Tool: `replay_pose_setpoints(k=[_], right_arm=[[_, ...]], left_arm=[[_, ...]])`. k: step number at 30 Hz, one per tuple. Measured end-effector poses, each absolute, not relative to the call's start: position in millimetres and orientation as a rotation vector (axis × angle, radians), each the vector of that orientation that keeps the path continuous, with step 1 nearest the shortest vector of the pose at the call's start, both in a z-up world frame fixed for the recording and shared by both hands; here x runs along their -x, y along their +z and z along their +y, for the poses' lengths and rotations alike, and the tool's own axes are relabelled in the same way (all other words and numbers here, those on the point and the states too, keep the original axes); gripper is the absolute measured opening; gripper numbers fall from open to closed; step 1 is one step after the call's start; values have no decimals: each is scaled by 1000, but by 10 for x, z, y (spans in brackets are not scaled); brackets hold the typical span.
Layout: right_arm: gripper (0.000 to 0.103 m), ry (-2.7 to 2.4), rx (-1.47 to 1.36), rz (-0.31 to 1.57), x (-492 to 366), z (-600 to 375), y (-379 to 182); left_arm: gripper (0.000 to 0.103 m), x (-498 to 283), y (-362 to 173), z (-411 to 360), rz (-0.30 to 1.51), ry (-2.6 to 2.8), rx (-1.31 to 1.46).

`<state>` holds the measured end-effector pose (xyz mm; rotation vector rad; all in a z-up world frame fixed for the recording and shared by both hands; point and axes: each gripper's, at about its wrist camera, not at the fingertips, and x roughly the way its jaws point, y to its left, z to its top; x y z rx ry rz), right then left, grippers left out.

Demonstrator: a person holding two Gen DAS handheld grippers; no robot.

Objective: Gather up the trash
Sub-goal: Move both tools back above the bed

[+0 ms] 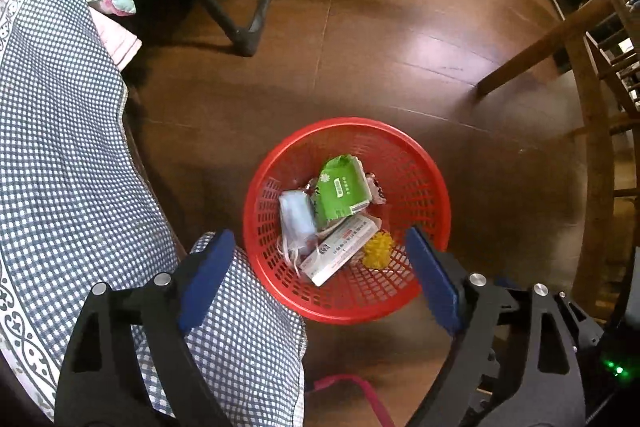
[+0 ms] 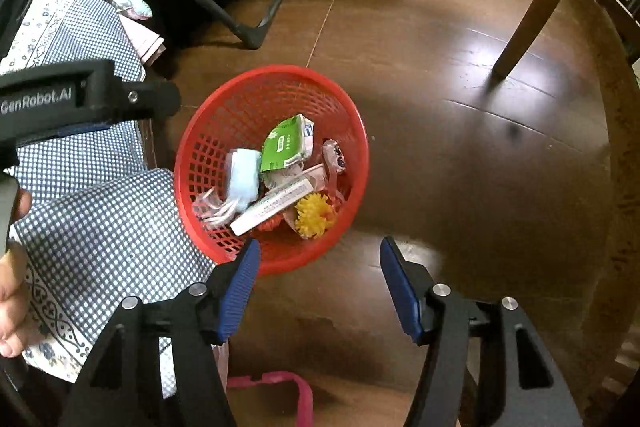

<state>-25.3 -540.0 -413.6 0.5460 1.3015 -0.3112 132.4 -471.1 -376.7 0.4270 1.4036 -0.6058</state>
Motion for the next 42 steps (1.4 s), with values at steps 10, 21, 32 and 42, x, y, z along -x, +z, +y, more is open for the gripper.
replay_pose_setpoints(k=[10, 21, 32, 42], right_arm=[[61, -309, -537, 1301, 275, -5378, -3990], [80, -270, -467, 1207, 194, -5178, -3347], [89, -225, -306, 1090, -21, -4625, -2305], [94, -58, -116, 1011, -516, -3387, -1419]], left_arm=[[84, -1267, -3277, -4666, 1321, -683, -334], [93, -924, -1716, -3957, 1027, -755, -225], [96, -1354, -591, -1833, 758, -348, -126], [96, -2025, -562, -191, 785, -18, 39]])
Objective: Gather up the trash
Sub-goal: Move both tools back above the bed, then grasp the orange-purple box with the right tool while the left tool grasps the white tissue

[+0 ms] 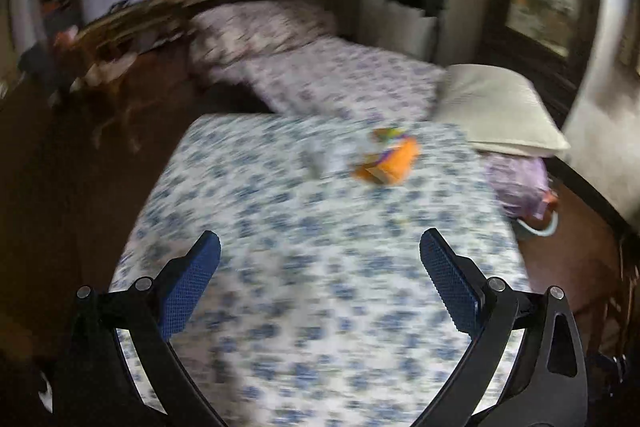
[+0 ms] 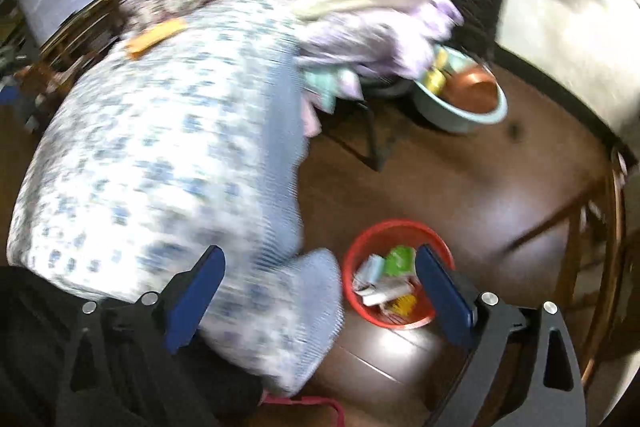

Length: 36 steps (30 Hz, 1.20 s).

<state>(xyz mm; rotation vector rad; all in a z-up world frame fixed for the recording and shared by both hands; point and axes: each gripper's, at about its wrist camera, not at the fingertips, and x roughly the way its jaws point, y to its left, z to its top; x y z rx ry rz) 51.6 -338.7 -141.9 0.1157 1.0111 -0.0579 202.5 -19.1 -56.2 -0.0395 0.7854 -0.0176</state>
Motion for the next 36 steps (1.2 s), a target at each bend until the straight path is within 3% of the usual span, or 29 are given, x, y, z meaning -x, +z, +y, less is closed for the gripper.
replay_pose_setpoints(k=[11, 20, 26, 33, 34, 35, 36], right_arm=[[95, 131, 4, 945, -1347, -2128, -958], [97, -38, 13, 817, -2979, -1707, -500], [97, -156, -64, 979, -4023, -1637, -887], [96, -210, -131, 1130, -4316, -1519, -1451], [87, -188, -144, 1125, -4306, -1504, -1471], [68, -144, -160, 1103, -4263, -1469, -1467], [64, -147, -142, 1090, -4221, -1443, -1450]], left_arm=[[96, -2006, -532, 690, 765, 94, 230], [96, -2118, -608, 746, 803, 88, 279], [96, -2168, -632, 733, 783, 89, 258], [96, -2303, -757, 832, 833, 80, 293], [96, -2312, -766, 848, 835, 80, 298], [96, -2319, -774, 860, 837, 80, 303], [96, -2318, -777, 865, 839, 79, 306]])
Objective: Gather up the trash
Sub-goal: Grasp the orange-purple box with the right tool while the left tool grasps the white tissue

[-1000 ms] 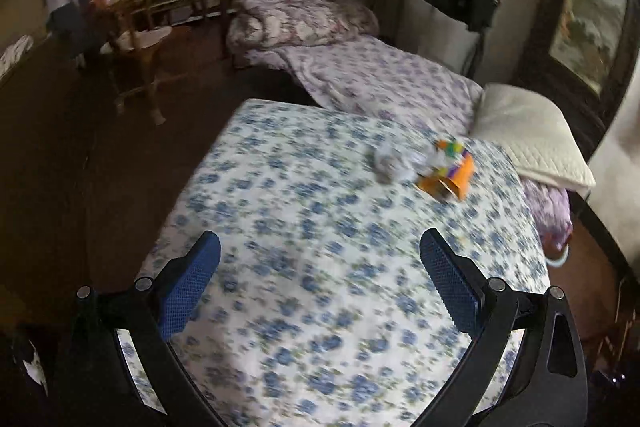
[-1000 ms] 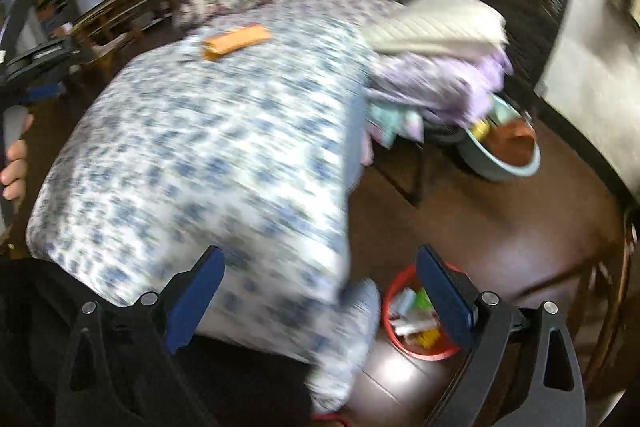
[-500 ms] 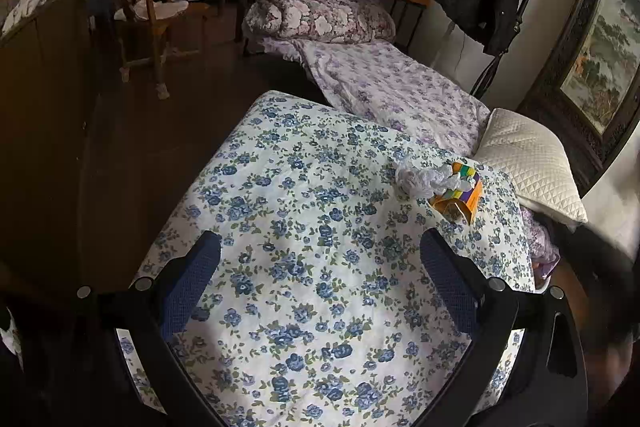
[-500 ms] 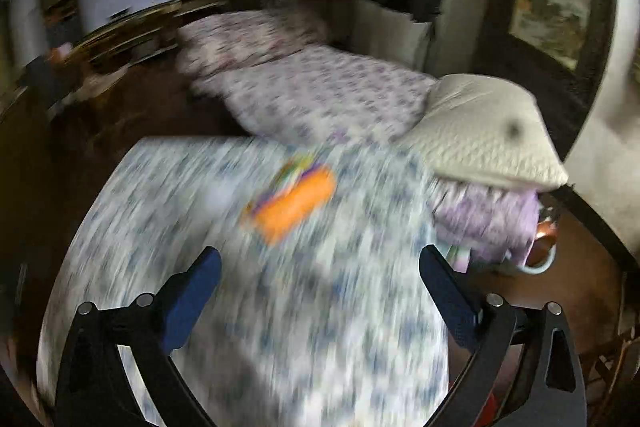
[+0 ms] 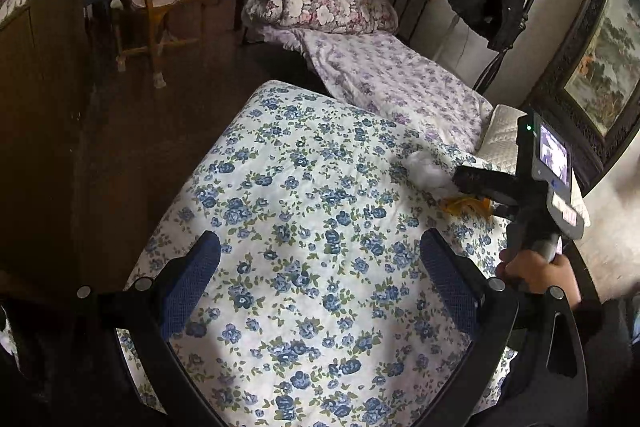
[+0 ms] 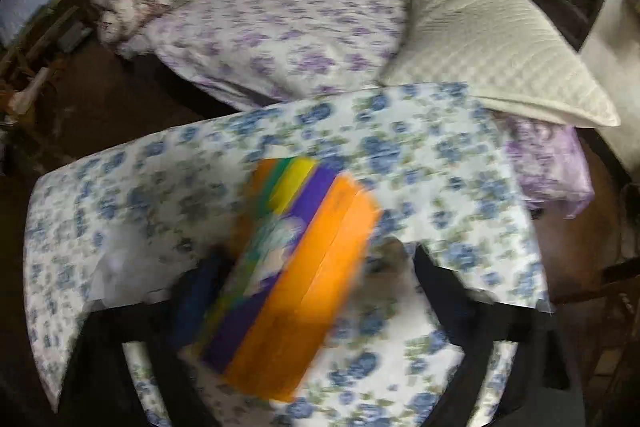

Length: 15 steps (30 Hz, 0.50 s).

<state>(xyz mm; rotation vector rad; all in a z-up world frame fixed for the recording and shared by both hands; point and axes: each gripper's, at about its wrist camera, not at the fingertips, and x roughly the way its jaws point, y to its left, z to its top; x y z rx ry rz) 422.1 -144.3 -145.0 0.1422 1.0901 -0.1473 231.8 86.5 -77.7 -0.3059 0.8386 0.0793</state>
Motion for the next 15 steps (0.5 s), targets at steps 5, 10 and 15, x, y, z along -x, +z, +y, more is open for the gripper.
replay_pose_setpoints(k=[5, 10, 15], right_arm=[[53, -68, -129, 1035, -3888, -1386, -1386], [51, -20, -146, 944, -3166, -1531, -1244], [51, 37, -198, 938, -2419, -1750, -1338]], left_arm=[[96, -2335, -810, 875, 853, 75, 313], [96, -2375, -858, 876, 865, 75, 308], [96, -2572, -1018, 716, 952, -2, 345]])
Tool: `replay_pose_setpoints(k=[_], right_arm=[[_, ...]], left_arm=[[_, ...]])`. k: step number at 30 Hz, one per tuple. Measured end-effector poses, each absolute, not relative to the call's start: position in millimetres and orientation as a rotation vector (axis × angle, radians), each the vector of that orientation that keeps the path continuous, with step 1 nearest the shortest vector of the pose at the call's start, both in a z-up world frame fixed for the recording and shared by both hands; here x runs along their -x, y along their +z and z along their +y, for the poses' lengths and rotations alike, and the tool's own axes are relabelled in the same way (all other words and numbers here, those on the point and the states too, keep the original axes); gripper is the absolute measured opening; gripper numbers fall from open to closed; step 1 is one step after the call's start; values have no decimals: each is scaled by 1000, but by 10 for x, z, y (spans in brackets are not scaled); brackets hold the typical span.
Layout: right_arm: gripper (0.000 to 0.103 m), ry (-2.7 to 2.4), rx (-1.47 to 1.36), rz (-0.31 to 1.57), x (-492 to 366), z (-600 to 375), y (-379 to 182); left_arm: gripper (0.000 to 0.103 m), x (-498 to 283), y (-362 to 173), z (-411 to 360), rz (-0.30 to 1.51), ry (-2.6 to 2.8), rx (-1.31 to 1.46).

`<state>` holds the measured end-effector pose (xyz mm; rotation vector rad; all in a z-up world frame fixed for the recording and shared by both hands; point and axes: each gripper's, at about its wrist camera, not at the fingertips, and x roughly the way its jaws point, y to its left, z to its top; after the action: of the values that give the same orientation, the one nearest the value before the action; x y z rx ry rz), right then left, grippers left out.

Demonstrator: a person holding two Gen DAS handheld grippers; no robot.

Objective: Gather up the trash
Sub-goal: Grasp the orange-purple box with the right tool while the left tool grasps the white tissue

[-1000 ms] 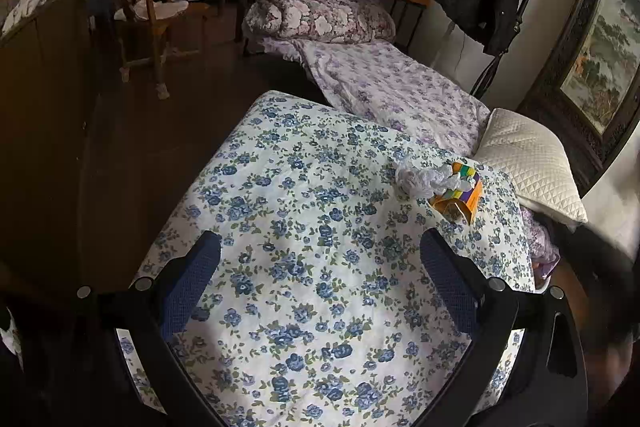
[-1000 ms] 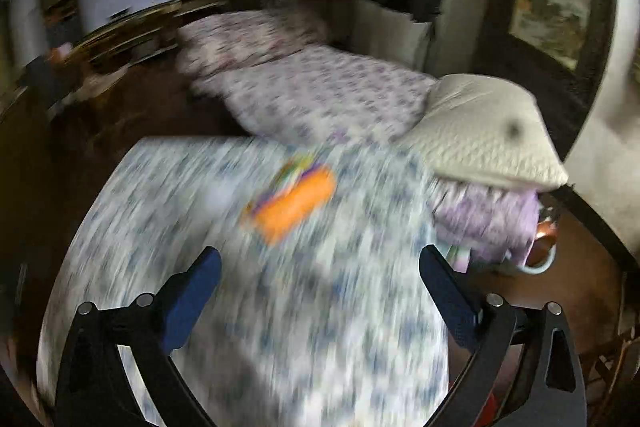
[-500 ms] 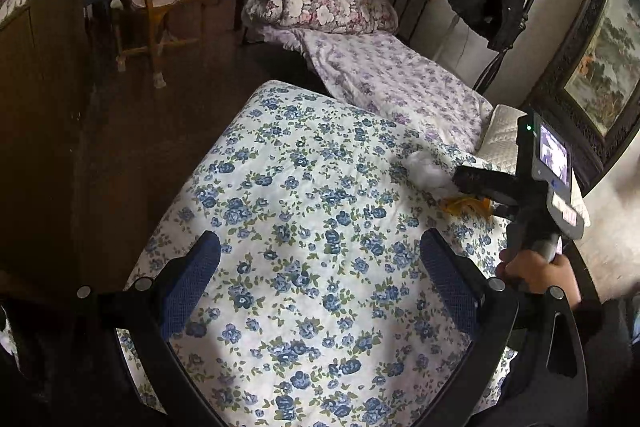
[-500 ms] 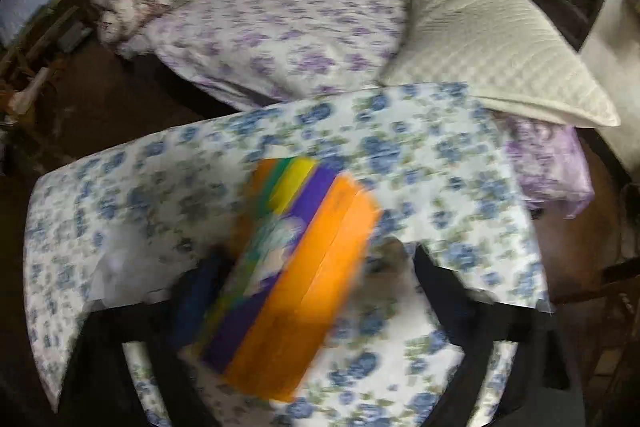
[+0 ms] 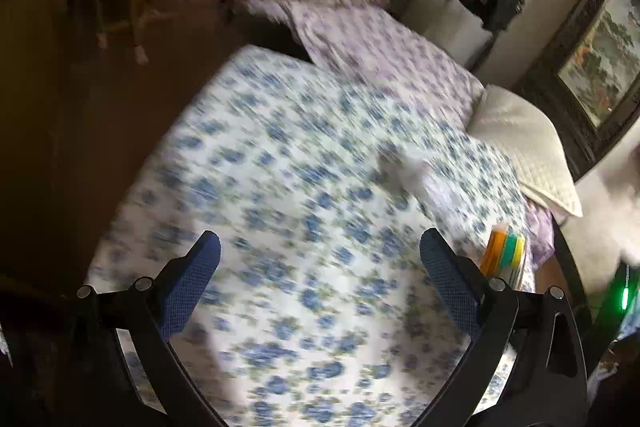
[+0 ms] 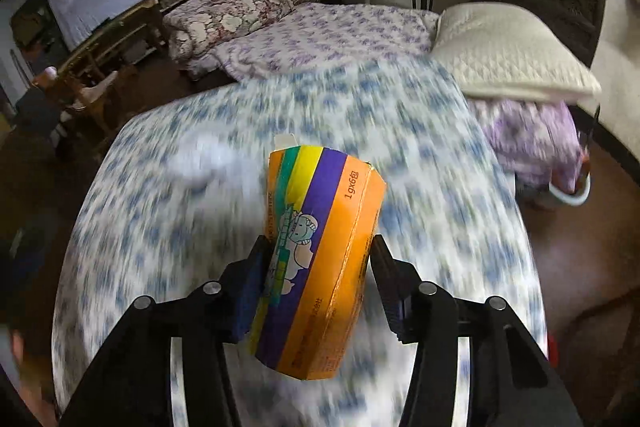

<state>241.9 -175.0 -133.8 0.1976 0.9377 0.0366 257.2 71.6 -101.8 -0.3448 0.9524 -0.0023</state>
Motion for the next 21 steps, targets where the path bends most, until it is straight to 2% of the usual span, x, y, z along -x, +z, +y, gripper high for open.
replay_pose_setpoints(k=[8, 14, 16, 17, 20, 21], right_arm=[[51, 52, -248, 918, -2137, -1920, -1355], [51, 70, -261, 917, -2164, -1956, -1352], [51, 75, -269, 918, -2164, -1956, -1369], [51, 76, -272, 918, -2162, -1960, -1372], [51, 72, -283, 913, -2147, -1977, -1373], [50, 70, -289, 905, -2134, -1987, -1362]], left_arm=[[96, -3182, -909, 7, 906, -16, 177], [96, -3641, -1370, -293, 1026, -11, 82], [79, -3689, -1487, -301, 1041, -28, 78], [59, -3711, -1528, -302, 1052, -50, 78], [21, -3659, -1504, -284, 1026, -104, 102], [19, -3622, -1470, -266, 1014, -97, 101]])
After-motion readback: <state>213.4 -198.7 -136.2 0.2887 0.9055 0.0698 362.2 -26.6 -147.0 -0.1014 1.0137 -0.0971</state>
